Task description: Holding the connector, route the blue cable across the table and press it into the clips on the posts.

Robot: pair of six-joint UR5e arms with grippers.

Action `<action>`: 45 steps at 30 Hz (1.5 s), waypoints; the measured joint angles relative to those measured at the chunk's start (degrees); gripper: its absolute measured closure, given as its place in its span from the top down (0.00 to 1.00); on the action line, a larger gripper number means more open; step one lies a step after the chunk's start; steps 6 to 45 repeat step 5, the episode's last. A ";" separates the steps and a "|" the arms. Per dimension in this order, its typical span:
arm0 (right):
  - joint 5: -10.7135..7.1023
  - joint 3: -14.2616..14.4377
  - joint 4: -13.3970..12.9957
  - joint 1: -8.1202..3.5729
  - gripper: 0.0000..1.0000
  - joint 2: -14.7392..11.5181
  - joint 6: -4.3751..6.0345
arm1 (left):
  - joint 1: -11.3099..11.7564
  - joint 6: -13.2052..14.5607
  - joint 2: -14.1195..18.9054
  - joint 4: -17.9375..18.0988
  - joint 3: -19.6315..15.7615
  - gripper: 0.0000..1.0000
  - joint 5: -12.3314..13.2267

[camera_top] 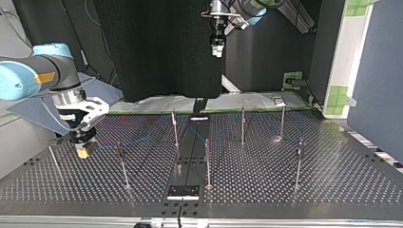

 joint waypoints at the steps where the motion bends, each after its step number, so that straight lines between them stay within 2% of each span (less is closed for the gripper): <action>1: 0.00 -0.01 0.00 0.00 0.00 0.00 0.00 | 0.00 0.00 0.00 0.00 0.00 1.00 0.00; 45: 0.00 0.00 0.00 0.00 0.00 0.00 0.00 | 0.00 0.00 0.00 0.00 0.00 1.00 0.00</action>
